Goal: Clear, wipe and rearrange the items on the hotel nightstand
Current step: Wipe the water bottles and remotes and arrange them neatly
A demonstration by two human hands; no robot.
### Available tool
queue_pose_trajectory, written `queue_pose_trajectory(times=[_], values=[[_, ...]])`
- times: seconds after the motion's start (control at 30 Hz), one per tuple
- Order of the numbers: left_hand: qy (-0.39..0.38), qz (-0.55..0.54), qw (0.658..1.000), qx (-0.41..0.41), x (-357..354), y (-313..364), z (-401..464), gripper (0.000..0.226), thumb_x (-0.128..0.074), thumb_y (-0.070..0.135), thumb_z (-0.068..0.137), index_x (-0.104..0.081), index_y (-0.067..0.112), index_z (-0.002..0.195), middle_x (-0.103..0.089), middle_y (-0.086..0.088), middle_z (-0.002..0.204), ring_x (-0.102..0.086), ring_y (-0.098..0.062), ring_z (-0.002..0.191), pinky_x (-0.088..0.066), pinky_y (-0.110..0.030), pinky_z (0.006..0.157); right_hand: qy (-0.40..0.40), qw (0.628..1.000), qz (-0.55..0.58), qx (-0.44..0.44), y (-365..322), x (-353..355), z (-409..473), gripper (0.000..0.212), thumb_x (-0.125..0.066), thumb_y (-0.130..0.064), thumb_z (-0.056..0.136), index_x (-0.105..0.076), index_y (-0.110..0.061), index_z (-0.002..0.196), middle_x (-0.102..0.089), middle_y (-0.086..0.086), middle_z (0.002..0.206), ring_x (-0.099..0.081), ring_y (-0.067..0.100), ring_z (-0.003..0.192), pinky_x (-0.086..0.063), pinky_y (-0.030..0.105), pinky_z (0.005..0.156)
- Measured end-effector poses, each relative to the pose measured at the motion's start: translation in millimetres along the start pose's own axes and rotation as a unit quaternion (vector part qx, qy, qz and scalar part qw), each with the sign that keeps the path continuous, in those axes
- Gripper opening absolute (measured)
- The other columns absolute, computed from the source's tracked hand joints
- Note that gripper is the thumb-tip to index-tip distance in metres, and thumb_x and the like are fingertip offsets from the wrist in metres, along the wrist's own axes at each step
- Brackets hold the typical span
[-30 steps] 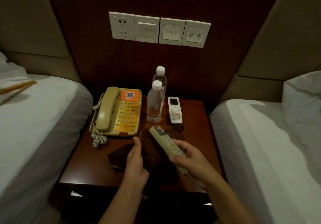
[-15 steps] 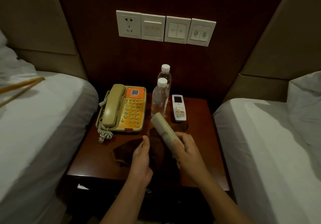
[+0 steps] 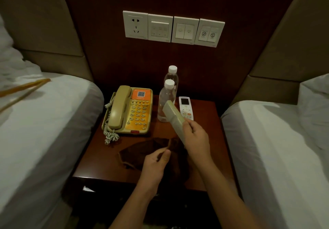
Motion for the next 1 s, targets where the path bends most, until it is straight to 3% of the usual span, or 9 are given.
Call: queue_pose_trajectory(times=[0.1, 0.2, 0.33, 0.47, 0.57, 0.63, 0.77, 1.0], values=[[0.032, -0.005, 0.999, 0.011, 10, -5, 0, 0.026, -0.05, 0.023, 0.097, -0.075, 0.024, 0.092, -0.076, -0.001, 0.085, -0.072, -0.017, 0.085, -0.055, -0.027, 0.07, 0.006, 0.999, 0.026, -0.022, 7, 7, 6, 0.041, -0.038, -0.039, 0.098, -0.048, -0.024, 0.135, -0.056, 0.001, 0.125, -0.057, 0.013, 0.103, -0.056, 0.04, 0.081], [0.072, -0.038, 0.996, 0.024, 18, -9, 3, 0.031, -0.048, 0.024, 0.097, -0.075, 0.025, 0.082, -0.076, -0.002, 0.082, -0.072, -0.017, 0.082, -0.054, -0.027, 0.067, 0.02, 0.998, 0.053, -0.038, 19, 20, 4, 0.047, -0.036, -0.04, 0.1, -0.031, -0.027, 0.145, -0.041, -0.002, 0.144, -0.044, 0.017, 0.127, -0.045, 0.037, 0.098], [0.123, -0.064, 0.989, 0.042, 20, -16, 8, 0.025, -0.049, 0.031, 0.097, -0.071, 0.026, 0.084, -0.074, 0.002, 0.086, -0.07, -0.016, 0.085, -0.053, -0.029, 0.071, 0.047, 0.988, 0.105, -0.099, 61, 32, 17, 0.058, -0.04, -0.042, 0.097, -0.016, -0.03, 0.149, -0.028, 0.003, 0.153, -0.032, 0.025, 0.137, -0.035, 0.048, 0.108], [0.149, -0.047, 0.987, 0.035, 14, -21, 12, 0.022, -0.05, 0.029, 0.097, -0.068, 0.023, 0.086, -0.069, 0.001, 0.086, -0.065, -0.012, 0.081, -0.052, -0.023, 0.064, 0.165, 0.981, 0.01, -0.104, 95, 52, 48, 0.063, -0.061, -0.031, 0.087, -0.031, -0.021, 0.141, -0.043, 0.01, 0.138, -0.045, 0.028, 0.123, -0.046, 0.051, 0.097], [0.138, -0.017, 0.99, 0.013, 17, -26, 17, 0.024, -0.052, 0.026, 0.095, -0.071, 0.018, 0.084, -0.072, -0.003, 0.083, -0.069, -0.016, 0.082, -0.056, -0.025, 0.067, 0.231, 0.965, -0.086, -0.086, 96, 60, 75, 0.047, -0.067, -0.027, 0.081, -0.047, -0.012, 0.121, -0.051, 0.014, 0.122, -0.049, 0.03, 0.112, -0.047, 0.047, 0.089], [0.129, -0.006, 0.992, 0.006, 20, -27, 19, 0.025, -0.052, 0.026, 0.094, -0.073, 0.019, 0.082, -0.075, -0.004, 0.081, -0.07, -0.019, 0.083, -0.057, -0.033, 0.073, 0.234, 0.957, -0.143, -0.094, 95, 56, 93, 0.04, -0.066, -0.031, 0.082, -0.048, -0.013, 0.113, -0.05, 0.015, 0.119, -0.046, 0.032, 0.112, -0.044, 0.046, 0.089], [0.131, -0.016, 0.991, 0.009, 20, -27, 21, 0.027, -0.051, 0.022, 0.095, -0.073, 0.018, 0.081, -0.075, 0.002, 0.077, -0.071, -0.011, 0.077, -0.055, -0.025, 0.067, 0.222, 0.948, -0.205, -0.1, 95, 43, 123, 0.033, -0.062, -0.037, 0.085, -0.048, -0.016, 0.107, -0.049, 0.013, 0.115, -0.046, 0.031, 0.108, -0.038, 0.045, 0.088], [0.137, -0.02, 0.99, 0.028, 22, -28, 22, 0.033, -0.052, 0.021, 0.094, -0.075, 0.022, 0.07, -0.075, -0.003, 0.078, -0.071, -0.018, 0.078, -0.055, -0.036, 0.073, 0.19, 0.938, -0.275, -0.094, 97, 23, 146, 0.034, -0.063, -0.038, 0.083, -0.049, -0.016, 0.105, -0.051, 0.013, 0.113, -0.047, 0.032, 0.107, -0.038, 0.043, 0.087]])
Point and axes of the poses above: each hand's wrist, its own z-axis towards the middle knuckle, its own x-axis out of the back of the hand, y = z × x, the point moved 5 cm from there along z, towards the middle knuckle
